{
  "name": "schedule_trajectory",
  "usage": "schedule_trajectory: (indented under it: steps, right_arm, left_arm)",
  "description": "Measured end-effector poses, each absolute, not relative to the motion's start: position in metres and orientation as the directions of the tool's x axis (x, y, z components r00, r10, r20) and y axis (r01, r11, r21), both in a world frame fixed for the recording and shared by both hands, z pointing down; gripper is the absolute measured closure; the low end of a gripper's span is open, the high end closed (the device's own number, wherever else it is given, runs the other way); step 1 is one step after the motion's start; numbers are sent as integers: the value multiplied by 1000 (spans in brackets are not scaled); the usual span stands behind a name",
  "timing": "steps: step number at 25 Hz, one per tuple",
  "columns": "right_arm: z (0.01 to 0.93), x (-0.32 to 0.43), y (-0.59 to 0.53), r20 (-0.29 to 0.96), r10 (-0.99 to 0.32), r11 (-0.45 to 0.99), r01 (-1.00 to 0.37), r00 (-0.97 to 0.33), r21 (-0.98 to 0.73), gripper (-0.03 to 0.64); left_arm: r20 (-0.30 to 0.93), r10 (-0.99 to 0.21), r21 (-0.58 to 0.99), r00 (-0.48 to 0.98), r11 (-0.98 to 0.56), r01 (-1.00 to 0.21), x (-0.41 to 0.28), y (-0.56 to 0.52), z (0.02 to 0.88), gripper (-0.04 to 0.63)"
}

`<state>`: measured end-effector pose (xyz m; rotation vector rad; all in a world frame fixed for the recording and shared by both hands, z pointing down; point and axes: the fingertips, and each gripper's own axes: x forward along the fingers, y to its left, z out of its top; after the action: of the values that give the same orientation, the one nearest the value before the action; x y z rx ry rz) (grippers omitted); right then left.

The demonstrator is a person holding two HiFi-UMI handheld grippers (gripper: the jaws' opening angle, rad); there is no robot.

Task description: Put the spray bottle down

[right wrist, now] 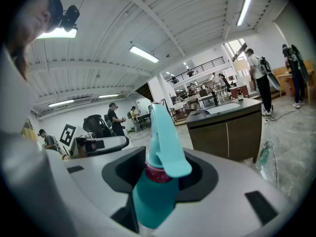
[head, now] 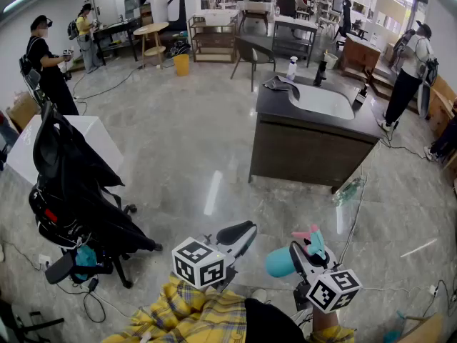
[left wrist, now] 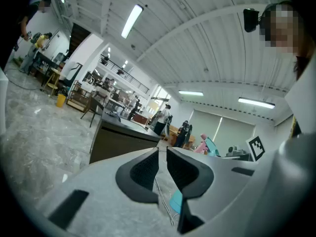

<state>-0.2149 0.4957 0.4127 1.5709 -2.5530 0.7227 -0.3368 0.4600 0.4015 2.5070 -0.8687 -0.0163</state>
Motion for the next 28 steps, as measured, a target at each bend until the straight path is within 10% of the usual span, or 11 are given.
schedule_trajectory:
  steps: [28]
  right_arm:
    - [418,-163,470,278,-828,361,-842,-487,-401,443]
  left_arm:
    - [162,-572,425,804,-695,-580,-283,439,405,549]
